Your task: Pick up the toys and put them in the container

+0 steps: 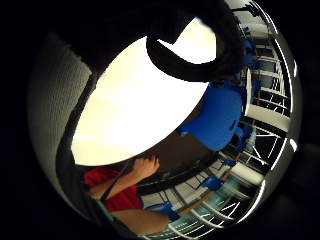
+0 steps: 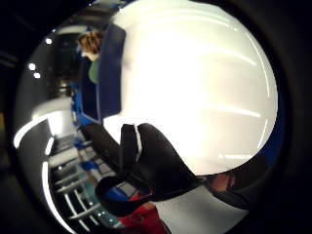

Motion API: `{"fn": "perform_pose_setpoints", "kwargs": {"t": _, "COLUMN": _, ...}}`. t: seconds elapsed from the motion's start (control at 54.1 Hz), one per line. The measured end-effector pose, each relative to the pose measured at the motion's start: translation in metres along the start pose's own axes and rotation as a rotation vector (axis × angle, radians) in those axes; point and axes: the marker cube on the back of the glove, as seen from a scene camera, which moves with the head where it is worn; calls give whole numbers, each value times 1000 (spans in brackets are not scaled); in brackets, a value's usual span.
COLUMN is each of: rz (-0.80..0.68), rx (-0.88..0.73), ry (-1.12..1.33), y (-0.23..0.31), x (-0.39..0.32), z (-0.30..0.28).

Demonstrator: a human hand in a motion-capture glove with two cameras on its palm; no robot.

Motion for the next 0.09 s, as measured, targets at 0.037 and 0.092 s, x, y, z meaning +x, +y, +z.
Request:
{"fn": "perform_pose_setpoints", "kwargs": {"t": 0.037, "rz": -1, "rx": 3, "ry": -13, "y": 2, "x": 3, "z": -2}}
{"fn": "perform_pose_setpoints", "kwargs": {"t": 0.092, "rz": -2, "rx": 10, "ry": -28, "y": 4, "x": 5, "z": -3}}
